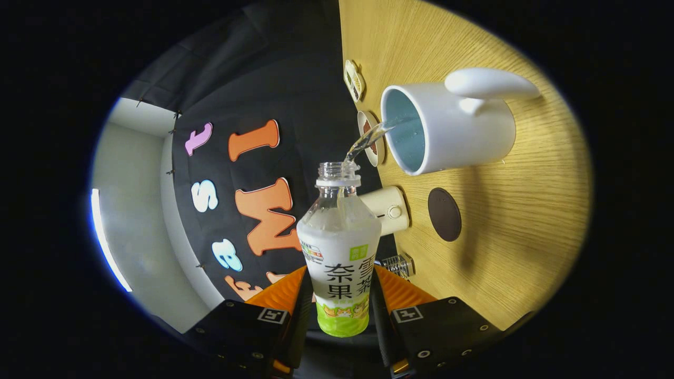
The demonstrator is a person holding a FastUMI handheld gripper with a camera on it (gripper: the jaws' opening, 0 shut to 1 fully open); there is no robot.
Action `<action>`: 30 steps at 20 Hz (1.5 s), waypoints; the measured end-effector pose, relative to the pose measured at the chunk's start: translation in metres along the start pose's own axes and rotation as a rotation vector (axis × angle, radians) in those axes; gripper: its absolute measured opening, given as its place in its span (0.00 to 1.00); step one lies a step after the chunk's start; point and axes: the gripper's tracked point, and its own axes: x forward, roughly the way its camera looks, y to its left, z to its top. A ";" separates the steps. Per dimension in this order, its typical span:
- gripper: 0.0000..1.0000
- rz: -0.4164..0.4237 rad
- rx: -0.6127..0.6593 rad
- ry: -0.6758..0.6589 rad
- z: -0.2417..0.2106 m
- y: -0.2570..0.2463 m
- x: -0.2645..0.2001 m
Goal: Take the bottle from table, then pour the juice into the cup, finally place the bottle on the coaster
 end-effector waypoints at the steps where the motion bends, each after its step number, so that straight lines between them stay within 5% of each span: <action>1: 0.58 0.004 0.006 0.000 0.001 0.001 0.001; 30: 0.58 0.080 0.187 -0.039 0.008 0.027 0.002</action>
